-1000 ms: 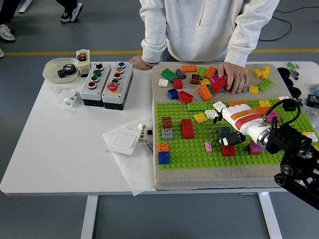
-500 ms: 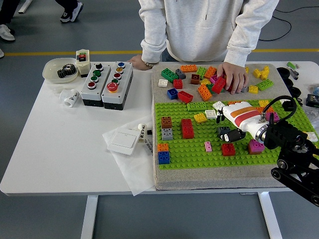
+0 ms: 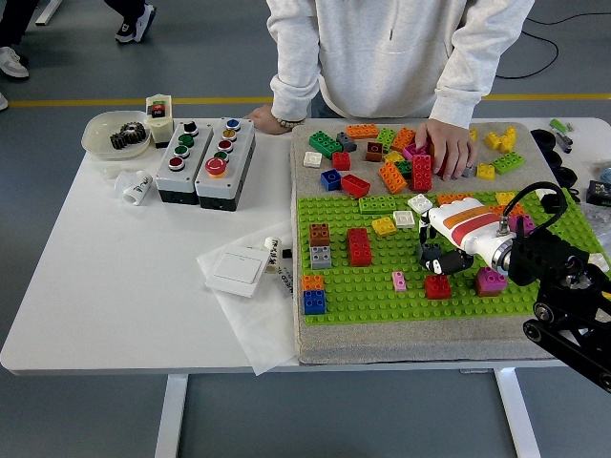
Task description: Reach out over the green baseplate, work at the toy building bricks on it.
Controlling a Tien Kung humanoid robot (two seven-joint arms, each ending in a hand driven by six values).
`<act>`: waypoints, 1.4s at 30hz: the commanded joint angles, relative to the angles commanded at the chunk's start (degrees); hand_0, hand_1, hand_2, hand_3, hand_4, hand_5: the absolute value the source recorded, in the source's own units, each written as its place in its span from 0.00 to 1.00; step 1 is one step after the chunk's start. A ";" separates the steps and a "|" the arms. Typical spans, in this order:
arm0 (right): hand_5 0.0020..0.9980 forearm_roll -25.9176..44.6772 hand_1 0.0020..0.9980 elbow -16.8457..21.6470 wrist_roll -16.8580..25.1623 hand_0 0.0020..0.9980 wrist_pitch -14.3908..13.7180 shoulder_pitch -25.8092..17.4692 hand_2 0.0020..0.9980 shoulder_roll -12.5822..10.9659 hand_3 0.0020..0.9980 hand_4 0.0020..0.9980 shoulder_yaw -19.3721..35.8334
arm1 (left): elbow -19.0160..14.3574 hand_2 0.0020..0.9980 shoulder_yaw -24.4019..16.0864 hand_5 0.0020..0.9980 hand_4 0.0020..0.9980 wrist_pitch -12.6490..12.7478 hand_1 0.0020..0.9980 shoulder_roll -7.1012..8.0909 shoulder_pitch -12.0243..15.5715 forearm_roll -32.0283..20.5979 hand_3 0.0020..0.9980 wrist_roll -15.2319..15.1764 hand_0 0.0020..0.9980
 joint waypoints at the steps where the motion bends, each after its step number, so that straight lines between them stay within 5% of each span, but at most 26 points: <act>1: 0.29 -0.05 0.48 -0.04 0.04 0.48 0.05 0.03 0.52 0.00 0.49 0.79 0.02 | 0.01 0.78 -0.05 0.64 0.66 0.02 0.73 0.00 -0.02 0.06 0.62 0.02 0.72; 42: 0.32 -0.29 0.44 0.18 1.61 0.42 -1.53 0.17 0.50 -0.24 0.48 0.73 0.73 | 0.06 0.78 0.30 0.63 0.66 0.18 0.73 -0.08 -0.15 -0.77 0.62 -0.07 0.72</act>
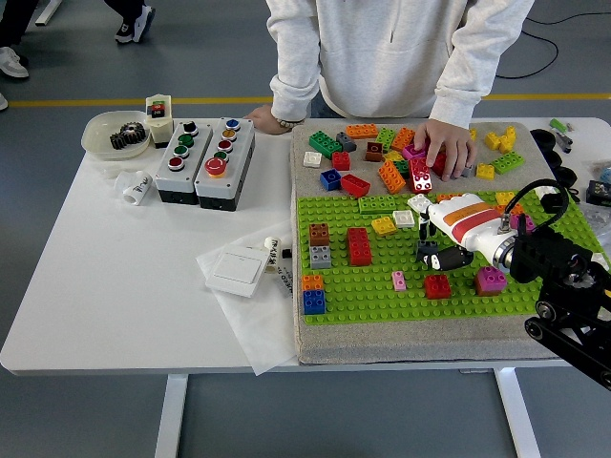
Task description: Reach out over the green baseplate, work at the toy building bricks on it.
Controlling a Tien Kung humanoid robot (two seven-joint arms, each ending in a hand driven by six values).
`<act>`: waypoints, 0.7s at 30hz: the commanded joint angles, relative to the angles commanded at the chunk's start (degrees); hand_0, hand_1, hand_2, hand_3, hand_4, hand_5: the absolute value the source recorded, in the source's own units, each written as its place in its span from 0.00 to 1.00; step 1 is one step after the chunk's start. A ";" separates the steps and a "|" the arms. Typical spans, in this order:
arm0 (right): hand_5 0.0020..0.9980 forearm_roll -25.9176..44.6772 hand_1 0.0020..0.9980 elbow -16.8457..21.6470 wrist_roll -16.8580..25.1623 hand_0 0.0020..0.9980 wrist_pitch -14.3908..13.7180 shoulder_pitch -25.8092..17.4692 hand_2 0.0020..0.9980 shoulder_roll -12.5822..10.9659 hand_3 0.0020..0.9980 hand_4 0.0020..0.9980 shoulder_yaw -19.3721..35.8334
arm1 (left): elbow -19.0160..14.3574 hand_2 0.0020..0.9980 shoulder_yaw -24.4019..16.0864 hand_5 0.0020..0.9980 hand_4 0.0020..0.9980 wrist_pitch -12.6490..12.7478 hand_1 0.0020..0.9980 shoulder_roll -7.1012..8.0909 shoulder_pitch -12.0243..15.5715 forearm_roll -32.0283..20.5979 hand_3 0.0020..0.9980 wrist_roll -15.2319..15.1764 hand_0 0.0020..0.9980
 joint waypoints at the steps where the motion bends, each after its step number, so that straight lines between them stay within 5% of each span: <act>1: 0.34 0.04 0.44 0.02 0.04 0.42 -0.05 0.05 0.50 -0.03 0.48 0.72 0.04 | 0.00 0.78 0.09 0.63 0.66 0.00 0.73 0.00 -0.05 -0.09 0.62 -0.01 0.72; 21: 0.34 -0.34 0.44 2.30 0.06 0.42 -0.78 -0.41 0.50 -1.35 0.48 0.70 2.09 | 0.01 0.78 0.62 0.63 0.66 0.02 0.73 -0.10 -0.21 -1.01 0.62 -0.27 0.72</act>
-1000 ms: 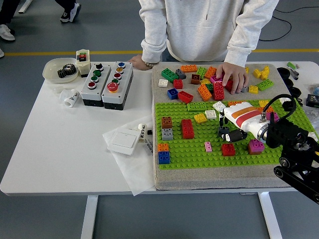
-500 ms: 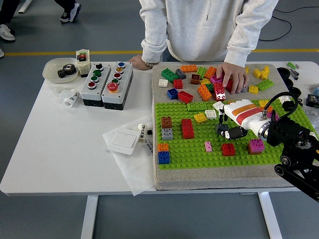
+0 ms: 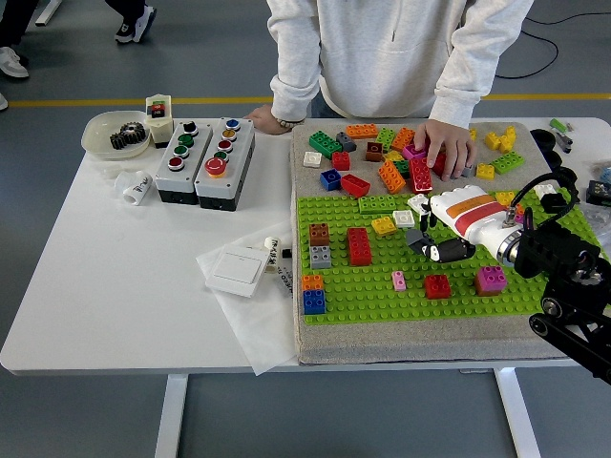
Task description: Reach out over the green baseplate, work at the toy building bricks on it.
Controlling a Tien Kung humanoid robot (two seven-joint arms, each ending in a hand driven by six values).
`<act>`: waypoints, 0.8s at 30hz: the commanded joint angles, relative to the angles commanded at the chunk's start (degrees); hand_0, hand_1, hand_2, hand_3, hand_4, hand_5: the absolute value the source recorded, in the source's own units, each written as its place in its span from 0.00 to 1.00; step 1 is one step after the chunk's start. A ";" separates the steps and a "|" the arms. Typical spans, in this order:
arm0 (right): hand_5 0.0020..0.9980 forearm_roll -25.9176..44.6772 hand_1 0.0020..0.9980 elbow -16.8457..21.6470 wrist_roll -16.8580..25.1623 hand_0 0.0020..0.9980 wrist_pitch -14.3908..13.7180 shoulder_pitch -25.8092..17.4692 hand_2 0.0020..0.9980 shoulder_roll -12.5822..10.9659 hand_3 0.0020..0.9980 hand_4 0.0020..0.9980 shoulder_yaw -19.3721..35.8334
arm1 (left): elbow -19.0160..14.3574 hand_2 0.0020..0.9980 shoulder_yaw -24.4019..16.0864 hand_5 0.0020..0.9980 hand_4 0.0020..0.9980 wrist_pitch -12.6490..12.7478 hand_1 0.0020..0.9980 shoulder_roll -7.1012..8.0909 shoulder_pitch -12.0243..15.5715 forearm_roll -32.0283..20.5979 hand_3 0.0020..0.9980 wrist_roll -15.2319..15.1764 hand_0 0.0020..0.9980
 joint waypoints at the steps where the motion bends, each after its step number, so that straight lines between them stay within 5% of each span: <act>1: 0.34 -0.02 0.44 0.05 -0.02 0.42 -0.03 0.00 0.50 -0.04 0.48 0.70 0.13 | 0.00 0.78 0.04 0.63 0.66 0.01 0.73 0.00 -0.03 -0.06 0.62 -0.01 0.72; 24: 0.36 -2.03 0.44 4.82 -1.09 0.44 -0.28 -2.68 0.50 -4.79 0.49 0.70 8.69 | 0.18 0.78 -0.04 0.63 0.66 0.09 0.73 0.07 0.33 -0.10 0.61 -0.23 0.72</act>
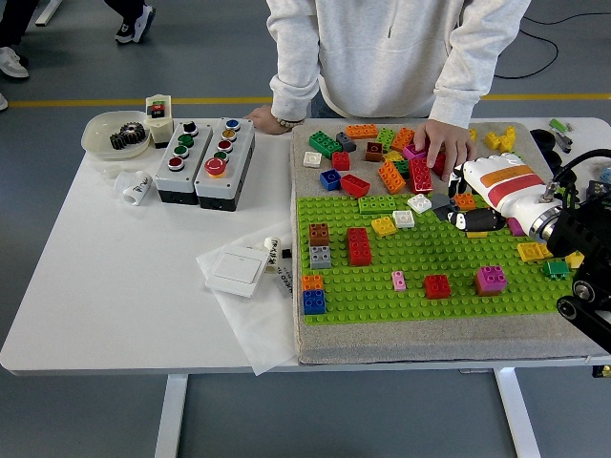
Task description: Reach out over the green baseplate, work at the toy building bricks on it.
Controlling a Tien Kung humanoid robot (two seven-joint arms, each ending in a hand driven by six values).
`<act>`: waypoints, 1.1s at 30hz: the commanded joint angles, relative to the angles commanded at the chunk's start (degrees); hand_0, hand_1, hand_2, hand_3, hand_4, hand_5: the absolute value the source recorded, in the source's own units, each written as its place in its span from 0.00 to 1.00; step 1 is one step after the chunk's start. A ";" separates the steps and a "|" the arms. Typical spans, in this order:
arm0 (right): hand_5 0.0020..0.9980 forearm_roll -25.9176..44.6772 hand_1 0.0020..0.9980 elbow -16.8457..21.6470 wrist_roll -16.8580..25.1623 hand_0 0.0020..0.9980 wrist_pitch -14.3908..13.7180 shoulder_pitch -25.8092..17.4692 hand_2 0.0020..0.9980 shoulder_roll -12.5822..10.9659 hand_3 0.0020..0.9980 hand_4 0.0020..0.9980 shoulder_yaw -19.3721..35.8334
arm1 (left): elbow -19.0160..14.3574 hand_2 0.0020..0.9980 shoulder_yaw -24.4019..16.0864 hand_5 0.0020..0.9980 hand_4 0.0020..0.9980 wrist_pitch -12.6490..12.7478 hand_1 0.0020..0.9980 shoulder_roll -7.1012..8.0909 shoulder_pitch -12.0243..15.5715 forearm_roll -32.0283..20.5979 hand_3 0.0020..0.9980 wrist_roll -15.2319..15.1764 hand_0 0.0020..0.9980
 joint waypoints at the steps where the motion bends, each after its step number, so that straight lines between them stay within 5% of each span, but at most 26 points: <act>1: 0.36 -0.17 0.44 0.59 -0.07 0.44 0.06 -0.13 0.50 -0.59 0.49 0.70 0.25 | 0.03 0.78 -0.05 0.63 0.66 -0.01 0.73 0.00 -0.02 0.01 0.61 -0.03 0.72; 21: 0.36 -5.64 0.44 11.64 -0.73 0.44 3.45 -5.21 0.50 -11.75 0.49 0.70 2.18 | 0.12 0.78 0.86 0.63 0.66 0.01 0.73 0.06 -0.13 -1.26 0.61 -0.45 0.72; 33: 0.36 -7.75 0.44 16.88 -0.46 0.44 5.05 -7.48 0.50 -16.07 0.49 0.70 0.71 | 0.21 0.78 0.69 0.63 0.66 0.05 0.73 0.19 -0.09 -1.05 0.61 -0.53 0.72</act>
